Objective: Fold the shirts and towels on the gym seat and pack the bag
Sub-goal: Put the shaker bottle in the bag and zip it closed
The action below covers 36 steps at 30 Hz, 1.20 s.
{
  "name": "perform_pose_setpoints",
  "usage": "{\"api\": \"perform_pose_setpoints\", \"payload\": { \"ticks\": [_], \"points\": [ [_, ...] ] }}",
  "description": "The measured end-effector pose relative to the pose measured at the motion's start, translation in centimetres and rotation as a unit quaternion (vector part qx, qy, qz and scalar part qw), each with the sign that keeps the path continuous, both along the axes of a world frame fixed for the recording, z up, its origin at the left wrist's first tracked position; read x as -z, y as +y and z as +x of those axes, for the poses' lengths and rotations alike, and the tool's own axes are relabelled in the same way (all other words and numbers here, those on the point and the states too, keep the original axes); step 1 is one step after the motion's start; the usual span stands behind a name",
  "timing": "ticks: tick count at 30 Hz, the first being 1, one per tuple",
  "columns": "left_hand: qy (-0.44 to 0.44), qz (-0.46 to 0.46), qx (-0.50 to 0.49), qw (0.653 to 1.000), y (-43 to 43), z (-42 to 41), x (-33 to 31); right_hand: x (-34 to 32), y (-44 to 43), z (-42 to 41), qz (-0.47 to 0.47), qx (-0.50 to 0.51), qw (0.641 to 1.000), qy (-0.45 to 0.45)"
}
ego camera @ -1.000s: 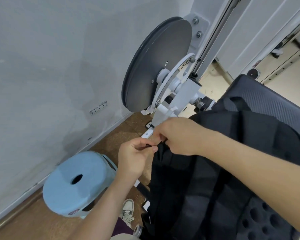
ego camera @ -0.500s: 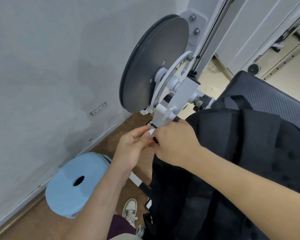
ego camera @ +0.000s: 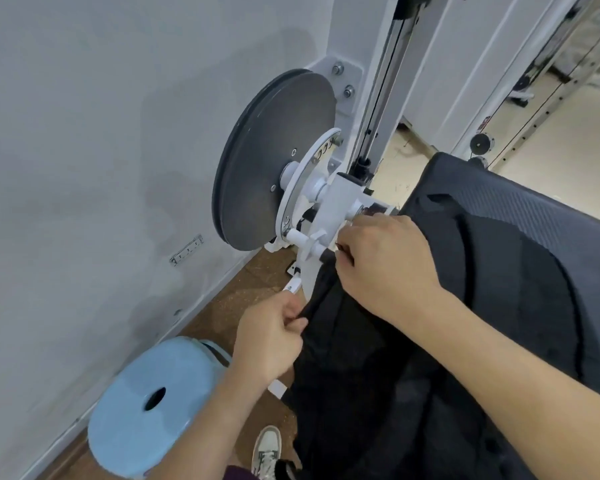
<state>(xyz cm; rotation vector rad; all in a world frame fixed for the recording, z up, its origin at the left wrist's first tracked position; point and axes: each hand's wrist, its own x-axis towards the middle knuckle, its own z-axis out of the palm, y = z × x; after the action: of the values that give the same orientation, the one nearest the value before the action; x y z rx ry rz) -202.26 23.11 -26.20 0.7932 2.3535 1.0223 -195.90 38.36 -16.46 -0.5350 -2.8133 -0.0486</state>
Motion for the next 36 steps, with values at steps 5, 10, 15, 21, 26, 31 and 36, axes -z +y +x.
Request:
{"api": "perform_pose_setpoints", "payload": {
  "ticks": [5,10,15,21,26,31,36],
  "points": [
    [-0.114,0.143,0.041,0.982,3.0,-0.6,-5.4,-2.6,-1.7,-0.4,0.118,-0.026,0.988,-0.094],
    [-0.03,0.131,0.108,0.985,3.9,1.2,-7.2,-6.6,-0.3,-0.2,-0.003,-0.092,0.979,-0.183],
    [0.166,0.181,0.038,0.969,3.6,3.4,-8.1,-8.3,2.0,1.0,-0.202,-0.055,0.959,-0.192],
    [0.175,0.136,-0.086,0.971,-1.5,4.7,-7.3,-10.9,4.0,5.1,-0.199,-0.004,0.974,-0.106],
    [0.061,0.053,-0.064,0.995,-3.8,3.9,-9.2,-12.9,4.1,8.4,-0.297,0.018,0.949,-0.102],
    [0.093,0.149,0.044,0.984,-0.6,9.1,-18.3,-11.3,1.4,11.1,-0.396,0.011,0.918,-0.004],
    [0.214,0.024,0.159,0.964,-1.3,14.0,-16.3,-9.9,-1.2,14.5,-0.497,0.017,0.864,0.081]
  ]
}}
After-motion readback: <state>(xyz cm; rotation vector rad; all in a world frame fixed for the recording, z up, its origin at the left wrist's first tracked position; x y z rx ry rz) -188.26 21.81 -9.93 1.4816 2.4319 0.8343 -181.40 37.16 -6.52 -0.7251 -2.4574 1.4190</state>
